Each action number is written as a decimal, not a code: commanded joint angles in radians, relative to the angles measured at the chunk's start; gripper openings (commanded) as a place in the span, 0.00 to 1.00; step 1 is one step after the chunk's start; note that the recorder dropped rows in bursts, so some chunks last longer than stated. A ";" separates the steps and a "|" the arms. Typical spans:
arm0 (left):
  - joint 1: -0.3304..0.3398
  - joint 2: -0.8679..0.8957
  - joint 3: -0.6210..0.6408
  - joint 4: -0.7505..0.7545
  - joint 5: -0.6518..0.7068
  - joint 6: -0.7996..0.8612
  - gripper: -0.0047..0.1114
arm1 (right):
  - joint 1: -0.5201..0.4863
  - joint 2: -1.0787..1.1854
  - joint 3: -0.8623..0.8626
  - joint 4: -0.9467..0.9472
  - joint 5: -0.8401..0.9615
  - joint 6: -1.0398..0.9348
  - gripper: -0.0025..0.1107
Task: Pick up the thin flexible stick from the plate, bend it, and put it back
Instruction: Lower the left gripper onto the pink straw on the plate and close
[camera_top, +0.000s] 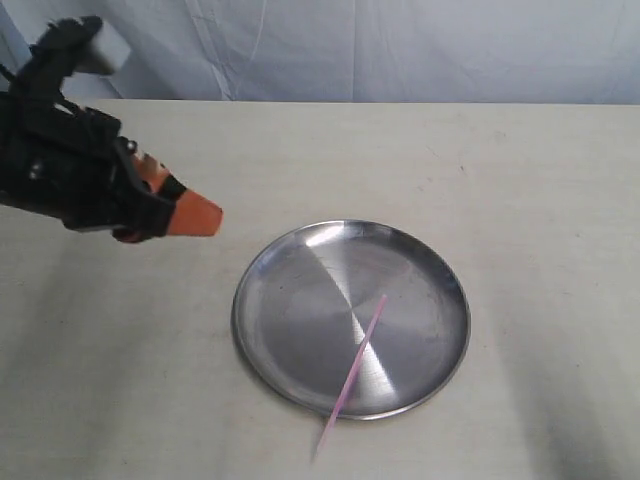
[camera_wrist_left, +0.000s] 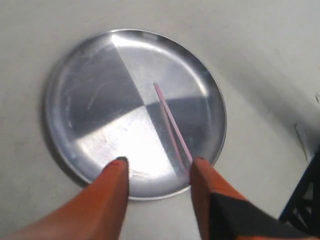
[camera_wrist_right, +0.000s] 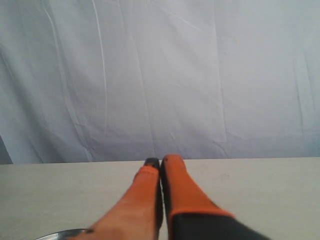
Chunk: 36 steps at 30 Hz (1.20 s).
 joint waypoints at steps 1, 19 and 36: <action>-0.144 0.115 -0.005 -0.019 -0.090 0.069 0.55 | 0.005 0.005 0.000 -0.001 -0.005 -0.002 0.06; -0.449 0.452 -0.165 0.248 -0.207 -0.346 0.55 | 0.005 0.005 0.000 -0.001 -0.005 -0.002 0.06; -0.514 0.650 -0.284 0.469 -0.129 -0.654 0.55 | 0.005 0.005 0.000 -0.001 -0.005 -0.002 0.06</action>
